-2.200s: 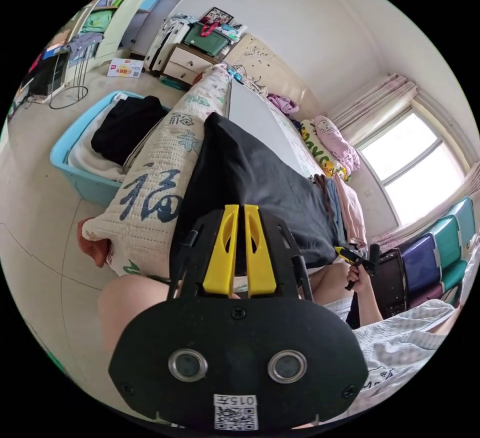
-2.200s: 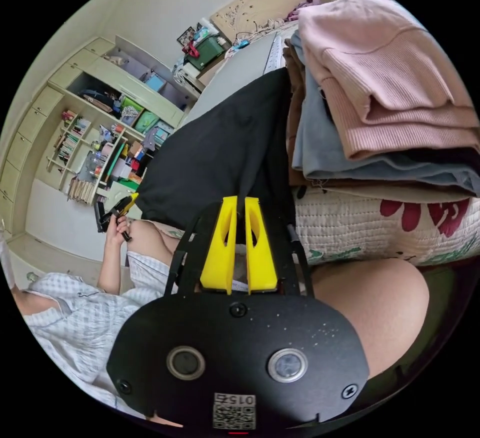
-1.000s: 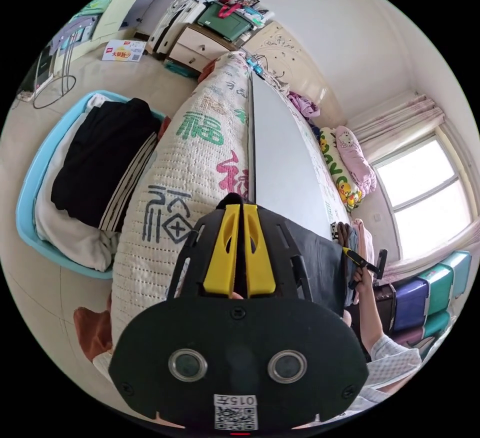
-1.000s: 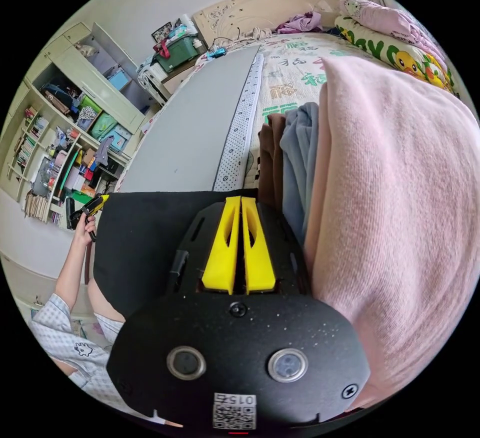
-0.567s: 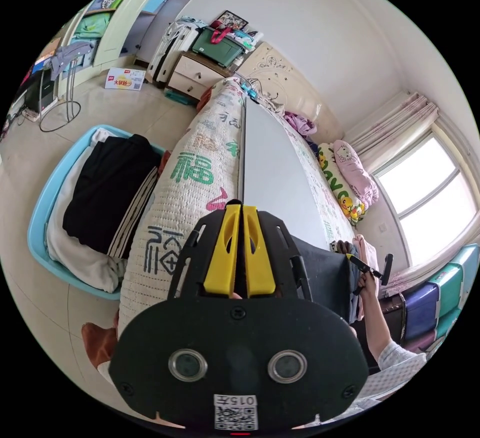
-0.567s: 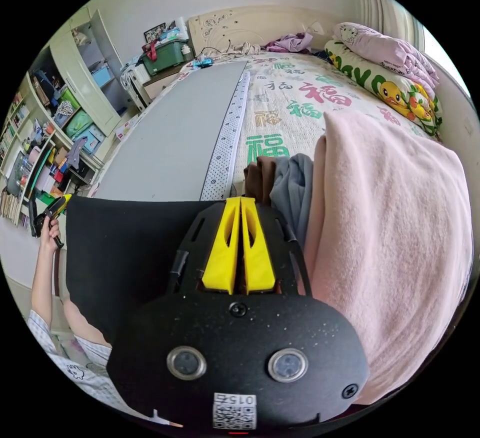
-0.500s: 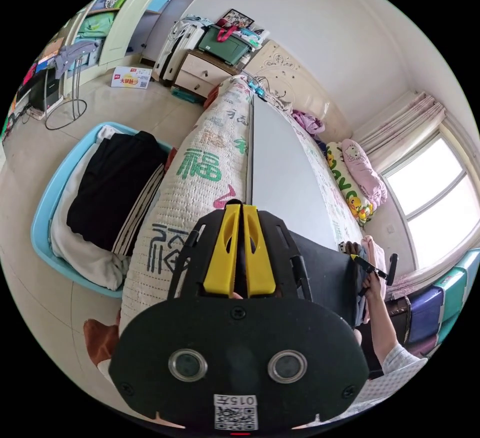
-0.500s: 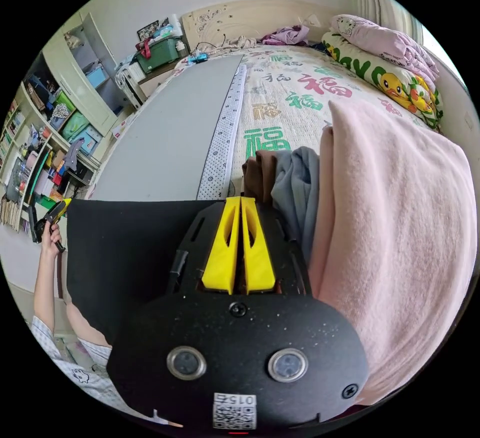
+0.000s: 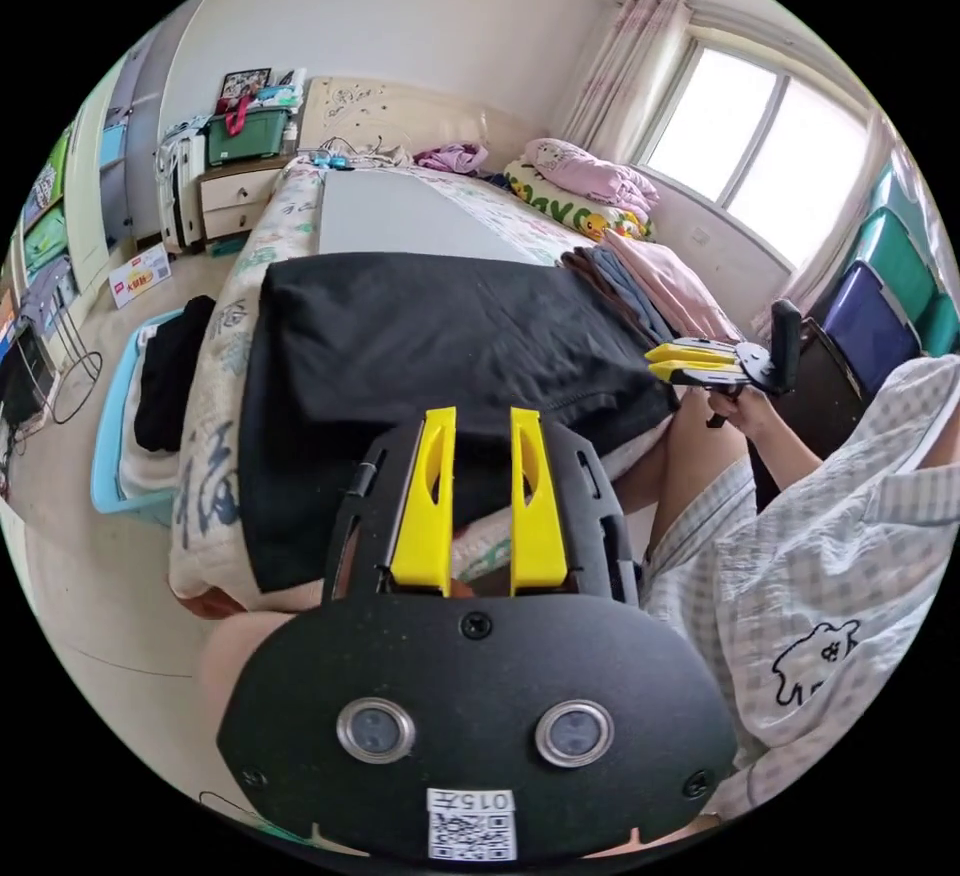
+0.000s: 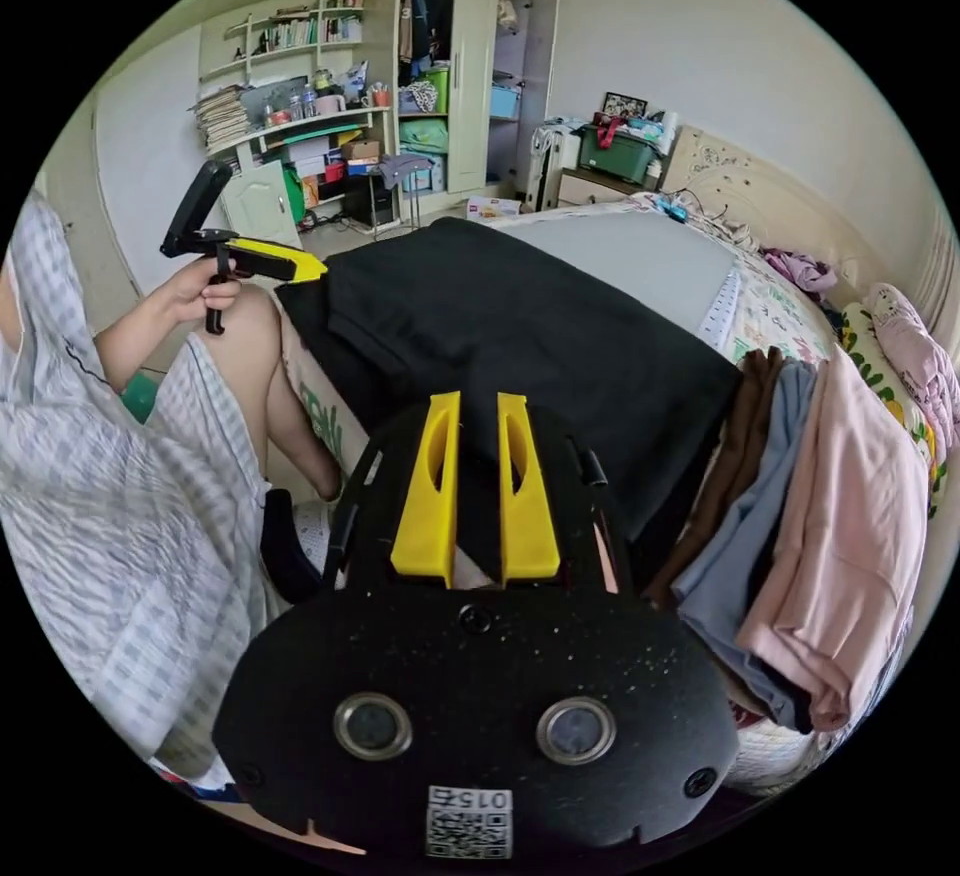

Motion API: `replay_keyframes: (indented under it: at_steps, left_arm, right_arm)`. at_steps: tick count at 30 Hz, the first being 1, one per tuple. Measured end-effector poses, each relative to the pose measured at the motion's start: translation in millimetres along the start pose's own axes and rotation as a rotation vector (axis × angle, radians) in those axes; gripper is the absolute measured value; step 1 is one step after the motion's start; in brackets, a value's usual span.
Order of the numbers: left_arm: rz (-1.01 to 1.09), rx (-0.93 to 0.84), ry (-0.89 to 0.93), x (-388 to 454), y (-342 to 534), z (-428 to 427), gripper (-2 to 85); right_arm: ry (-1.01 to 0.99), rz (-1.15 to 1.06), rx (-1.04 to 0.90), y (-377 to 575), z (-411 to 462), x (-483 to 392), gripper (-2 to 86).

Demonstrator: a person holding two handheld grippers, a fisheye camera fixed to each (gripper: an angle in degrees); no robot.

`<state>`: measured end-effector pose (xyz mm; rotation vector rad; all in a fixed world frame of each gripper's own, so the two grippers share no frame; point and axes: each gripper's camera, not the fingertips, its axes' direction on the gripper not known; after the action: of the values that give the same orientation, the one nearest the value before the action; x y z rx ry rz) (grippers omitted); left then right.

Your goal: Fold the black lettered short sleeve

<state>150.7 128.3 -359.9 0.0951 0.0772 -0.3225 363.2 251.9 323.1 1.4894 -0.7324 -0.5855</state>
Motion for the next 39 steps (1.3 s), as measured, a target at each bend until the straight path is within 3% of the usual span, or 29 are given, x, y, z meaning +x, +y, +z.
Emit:
replay_keyframes:
  at_steps: [6,14,20,29,33,39]
  left_arm:
    - [-0.044,0.008,-0.062,20.9,33.7,36.4,11.0]
    - [-0.013,-0.011,-0.317,43.2,46.8,63.7,7.2]
    - [-0.121,0.004,-0.188,17.0,53.2,57.5,0.3]
    - [-0.153,-0.017,-0.179,-2.0,63.5,57.2,0.1]
    - [-0.213,-0.031,-0.129,-25.2,56.9,48.4,1.9]
    - [-0.365,0.161,-0.131,-91.4,49.6,-23.0,5.6]
  right_arm:
    - [0.071,-0.066,-0.067,69.3,32.6,-73.6,8.5]
    - [0.266,-0.156,-0.124,150.0,53.6,-129.4,6.1]
    - [0.255,-0.148,-0.135,205.0,34.0,-147.2,2.9]
    - [0.259,-0.141,-0.197,286.7,34.2,-178.5,2.4]
    - [0.222,-0.035,-0.183,304.1,16.9,-177.8,4.6]
    - [0.219,-0.091,-0.016,293.0,-26.7,-221.0,6.6]
